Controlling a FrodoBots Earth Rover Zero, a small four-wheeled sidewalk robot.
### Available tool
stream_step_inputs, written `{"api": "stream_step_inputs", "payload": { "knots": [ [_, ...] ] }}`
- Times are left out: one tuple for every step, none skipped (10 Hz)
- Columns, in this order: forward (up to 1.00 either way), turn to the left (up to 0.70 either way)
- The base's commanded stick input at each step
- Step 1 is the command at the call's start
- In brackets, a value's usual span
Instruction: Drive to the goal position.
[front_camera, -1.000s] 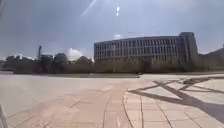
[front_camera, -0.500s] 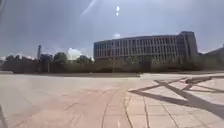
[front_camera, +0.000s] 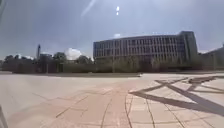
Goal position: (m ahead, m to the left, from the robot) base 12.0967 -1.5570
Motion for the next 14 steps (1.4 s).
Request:
{"api": "stream_step_inputs", "payload": {
  "knots": [
    [0.5, 0.01],
    [0.5, 0.01],
    [0.5, 0.01],
    [0.5, 0.01],
    [0.5, 0.01],
    [0.5, 0.01],
    [0.5, 0.01],
    [0.5, 0.01],
    [0.5, 0.01],
    [0.5, 0.01],
    [0.5, 0.01],
    [0.5, 0.01],
    [0.5, 0.01],
    [0.5, 0.01]
  ]
}}
